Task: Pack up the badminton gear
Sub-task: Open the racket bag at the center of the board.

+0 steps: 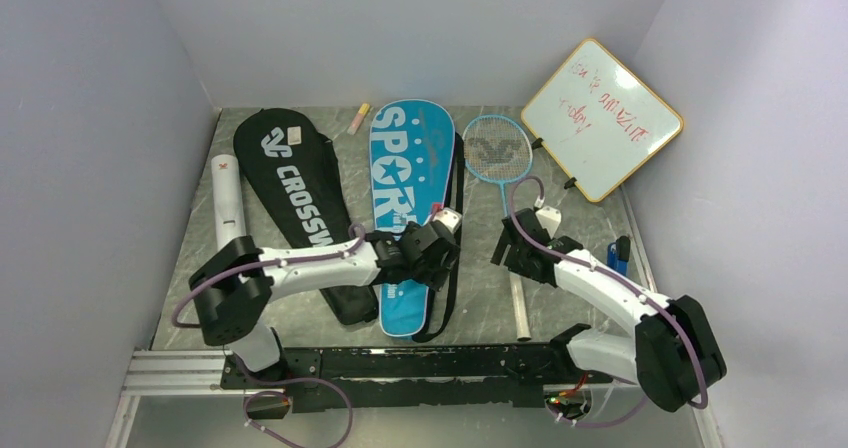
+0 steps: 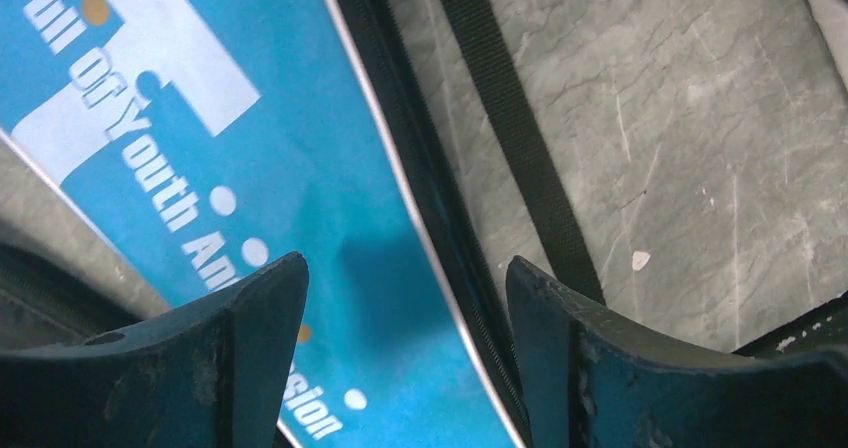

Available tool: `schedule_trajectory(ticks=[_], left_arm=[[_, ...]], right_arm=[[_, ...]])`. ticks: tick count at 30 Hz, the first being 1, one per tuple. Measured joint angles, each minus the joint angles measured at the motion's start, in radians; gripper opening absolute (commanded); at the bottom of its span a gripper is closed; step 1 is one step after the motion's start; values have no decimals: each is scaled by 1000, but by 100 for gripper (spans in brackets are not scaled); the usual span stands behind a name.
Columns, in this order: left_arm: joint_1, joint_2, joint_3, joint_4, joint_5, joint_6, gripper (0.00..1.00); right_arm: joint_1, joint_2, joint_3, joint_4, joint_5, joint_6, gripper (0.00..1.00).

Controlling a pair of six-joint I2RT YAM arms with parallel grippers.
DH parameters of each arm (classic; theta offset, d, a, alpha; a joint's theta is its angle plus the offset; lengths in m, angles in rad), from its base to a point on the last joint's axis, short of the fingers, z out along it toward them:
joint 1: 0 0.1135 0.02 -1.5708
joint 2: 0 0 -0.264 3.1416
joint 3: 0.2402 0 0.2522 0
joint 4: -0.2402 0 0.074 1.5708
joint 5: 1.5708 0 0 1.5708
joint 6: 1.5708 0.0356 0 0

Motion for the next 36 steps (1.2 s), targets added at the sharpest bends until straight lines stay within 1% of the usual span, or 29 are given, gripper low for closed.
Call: schedule_trajectory(ticks=[5,8,14,15,16,17,19,20,22,23,24,27,31,34,35,36], left_arm=[[-16,89,76,-9,-13,4,78],[-20,132,125,-24,-34,3,77],[-20,196,186,-58,-104,-7,75],[-20,205,192,-66,-116,-8,75],[-20,213,196,-72,-125,-9,75],[-20,224,203,-84,-140,-10,75],[-20,250,222,-106,-168,-13,74],[-20,264,230,-113,-182,-16,71],[-20,286,240,-125,-204,-23,66],[-20,293,240,-133,-216,-27,63],[-19,298,240,-142,-226,-30,59],[-5,298,238,-162,-246,-32,47],[27,290,225,-153,-247,-31,32],[54,264,199,-149,-239,-29,18],[64,250,188,-143,-233,-26,9],[73,238,180,-141,-226,-25,6]], right_arm=[[0,0,-41,-3,-34,34,74],[0,11,-60,-8,-52,58,67],[-1,4,-72,8,-68,68,44],[-1,-2,-78,16,-72,69,38],[0,-8,-84,22,-76,70,29],[1,-14,-89,29,-83,70,25],[20,-21,-98,50,-110,69,25],[36,-21,-99,55,-111,69,23],[96,-22,-99,51,-89,88,12],[132,-22,-97,43,-77,104,4],[167,-21,-95,34,-63,119,0],[244,-18,-76,-28,-34,164,0],[287,-39,-56,-101,-13,203,0],[303,-102,-42,-169,-9,221,0],[307,-122,-34,-192,-9,225,0],[309,-138,-23,-213,-10,226,0]])
